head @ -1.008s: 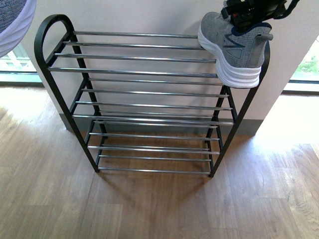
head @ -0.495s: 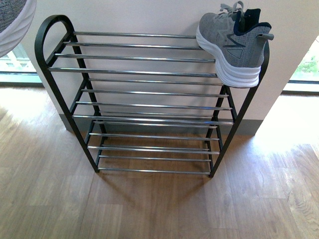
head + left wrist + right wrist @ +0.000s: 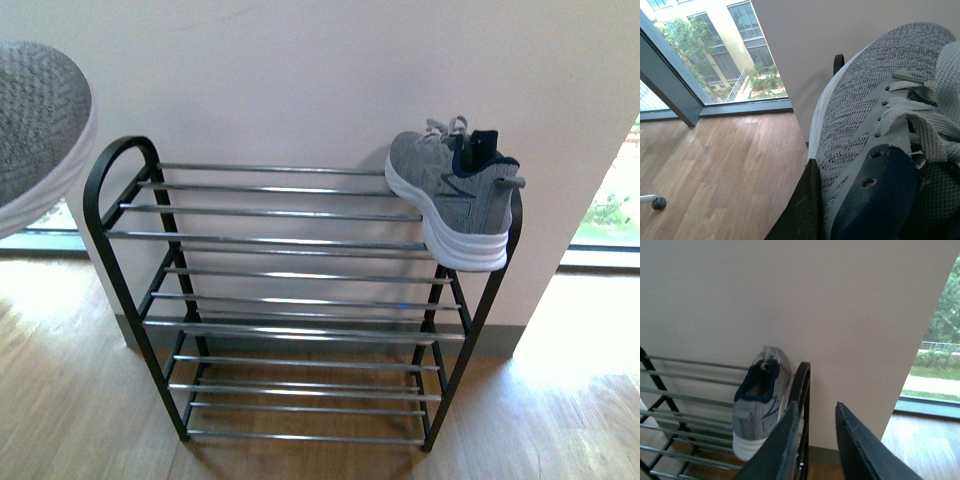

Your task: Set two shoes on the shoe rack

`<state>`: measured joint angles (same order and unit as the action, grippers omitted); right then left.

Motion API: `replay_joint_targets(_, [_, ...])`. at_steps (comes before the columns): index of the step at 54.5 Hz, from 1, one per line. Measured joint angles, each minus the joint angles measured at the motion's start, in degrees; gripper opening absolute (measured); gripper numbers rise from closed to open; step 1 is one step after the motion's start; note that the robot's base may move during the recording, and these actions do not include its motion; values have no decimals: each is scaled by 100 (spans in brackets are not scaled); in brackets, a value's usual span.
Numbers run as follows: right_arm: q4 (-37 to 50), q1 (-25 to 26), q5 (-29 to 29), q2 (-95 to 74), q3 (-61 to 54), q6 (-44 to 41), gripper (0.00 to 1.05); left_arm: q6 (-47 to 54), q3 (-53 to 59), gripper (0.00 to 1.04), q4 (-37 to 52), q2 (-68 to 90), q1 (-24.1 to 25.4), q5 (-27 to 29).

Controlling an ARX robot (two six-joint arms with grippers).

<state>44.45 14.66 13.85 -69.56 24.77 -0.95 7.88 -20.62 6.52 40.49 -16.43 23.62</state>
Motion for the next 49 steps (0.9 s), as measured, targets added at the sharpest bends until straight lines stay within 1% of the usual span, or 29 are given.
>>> replay_joint_targets(5, [63, -234, -216, 393, -516, 9, 1, -2, 0, 2, 0, 0, -2, -57])
replay_joint_targets(15, [61, -590, -560, 1145, -1217, 37, 2, -2, 0, 2, 0, 0, 0, -13])
replay_joint_targets(29, [-374, -944, -887, 2192, -1843, 37, 2, -2, 0, 2, 0, 0, -2, -20])
replay_joint_targets(32, [-509, -1209, -1281, 2406, -1934, 44, 2, -2, 0, 2, 0, 0, -2, -24])
replay_joint_targets(36, [-708, -1423, -1325, 2721, -2044, 46, 2, -2, 0, 2, 0, 0, -2, -24])
replay_joint_targets(44, [-1016, -1436, -1384, 3165, -2164, 50, 2, -2, 0, 2, 0, 0, 0, -20])
replay_joint_targets(47, [-841, -1440, -1384, 3233, -2337, 52, 2, -2, 0, 2, 0, 0, -2, -22])
replay_joint_targets(49, [-901, -1443, -1377, 3300, -2365, 55, 2, -2, 0, 2, 0, 0, -2, -22])
